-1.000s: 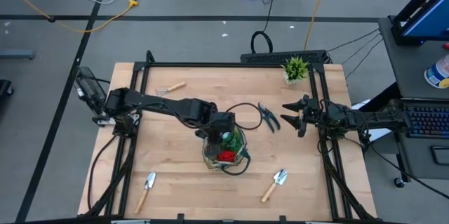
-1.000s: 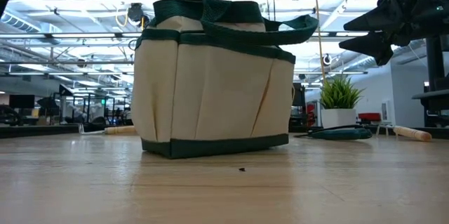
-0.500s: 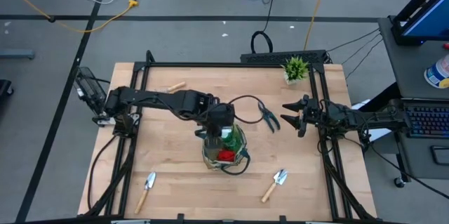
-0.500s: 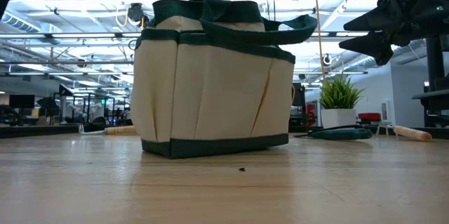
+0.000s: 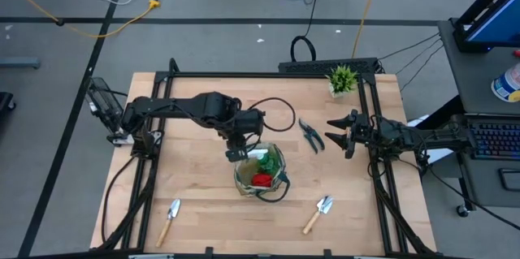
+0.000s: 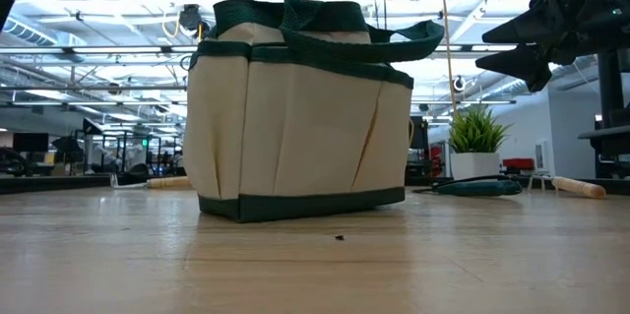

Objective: Pick & Place Garden tools in Gardening bag
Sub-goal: Put the left brown trowel into the gardening bag

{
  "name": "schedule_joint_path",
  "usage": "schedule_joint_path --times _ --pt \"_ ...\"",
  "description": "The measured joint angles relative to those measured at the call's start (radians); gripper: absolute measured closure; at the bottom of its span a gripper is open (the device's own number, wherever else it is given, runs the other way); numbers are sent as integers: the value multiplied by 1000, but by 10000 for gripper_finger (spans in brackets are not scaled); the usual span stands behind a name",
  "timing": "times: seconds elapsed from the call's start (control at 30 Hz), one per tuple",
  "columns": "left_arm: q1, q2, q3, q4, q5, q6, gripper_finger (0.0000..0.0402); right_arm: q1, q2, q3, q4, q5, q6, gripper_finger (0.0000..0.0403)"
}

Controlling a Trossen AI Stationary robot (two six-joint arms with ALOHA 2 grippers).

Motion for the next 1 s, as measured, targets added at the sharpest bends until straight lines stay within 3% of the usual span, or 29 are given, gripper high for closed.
schedule_joint_path --times 0.33,1.0 --pt "-52 -17 0 -38 27 -154 258 0 0 0 0 0 0 154" --pt "-316 -55 -14 -38 10 -641 259 0 0 0 1 0 33 154"
